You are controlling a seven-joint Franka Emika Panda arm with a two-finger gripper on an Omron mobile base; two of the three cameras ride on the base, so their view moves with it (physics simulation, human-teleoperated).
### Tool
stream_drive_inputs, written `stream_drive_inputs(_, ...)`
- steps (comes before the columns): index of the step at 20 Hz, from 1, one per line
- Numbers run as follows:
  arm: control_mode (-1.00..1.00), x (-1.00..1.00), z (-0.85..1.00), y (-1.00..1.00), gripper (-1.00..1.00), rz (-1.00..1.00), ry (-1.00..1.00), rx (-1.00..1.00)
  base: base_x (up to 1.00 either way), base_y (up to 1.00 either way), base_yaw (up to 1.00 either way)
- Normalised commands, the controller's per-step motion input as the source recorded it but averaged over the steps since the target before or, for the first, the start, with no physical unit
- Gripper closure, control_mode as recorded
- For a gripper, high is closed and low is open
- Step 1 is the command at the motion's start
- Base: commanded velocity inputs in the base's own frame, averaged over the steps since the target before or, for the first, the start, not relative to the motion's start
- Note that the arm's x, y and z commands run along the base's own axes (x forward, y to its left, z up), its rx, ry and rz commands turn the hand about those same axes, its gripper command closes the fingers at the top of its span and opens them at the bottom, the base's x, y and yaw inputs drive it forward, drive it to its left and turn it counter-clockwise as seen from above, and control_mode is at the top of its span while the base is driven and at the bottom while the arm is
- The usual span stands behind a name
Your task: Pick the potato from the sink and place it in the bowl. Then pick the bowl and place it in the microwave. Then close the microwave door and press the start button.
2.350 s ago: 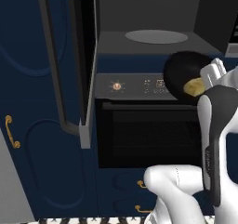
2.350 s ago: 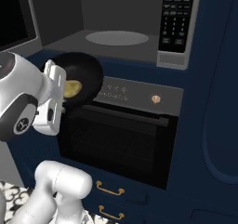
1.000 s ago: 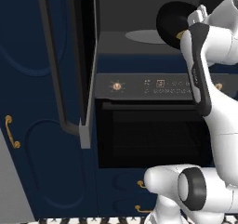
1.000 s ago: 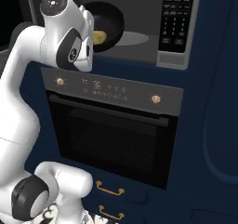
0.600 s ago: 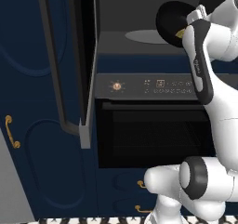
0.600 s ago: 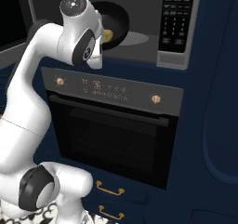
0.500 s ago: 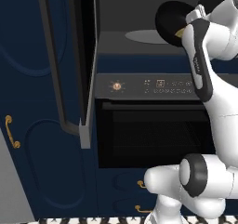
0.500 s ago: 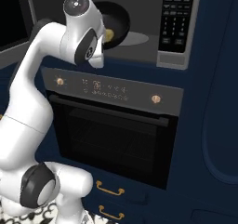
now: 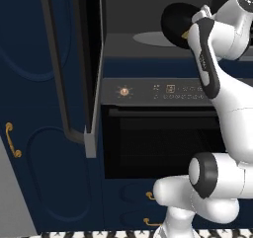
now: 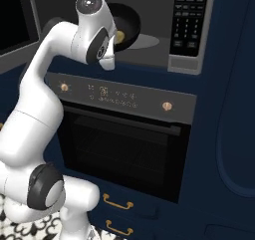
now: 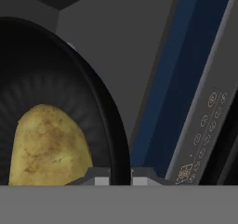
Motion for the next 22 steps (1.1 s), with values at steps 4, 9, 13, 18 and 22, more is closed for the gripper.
stream_drive_inputs(4,-1.00,0.26,-0.08,0.00,1.00,0.03,0.03,-0.01,0.00,0.00,0.00)
stream_drive_inputs(9,-1.00,0.40,-0.01,0.00,1.00,0.03,0.01,0.00,0.00,0.00,0.00)
stream_drive_inputs(13,-1.00,0.46,0.00,0.00,1.00,0.02,0.00,0.00,0.00,0.00,0.00)
stream_drive_inputs(18,-1.00,0.36,-0.01,0.00,1.00,0.02,0.00,0.00,0.00,0.00,0.00)
stream_drive_inputs(22,-1.00,0.25,-0.10,0.00,1.00,0.02,0.00,0.00,0.00,0.00,0.00)
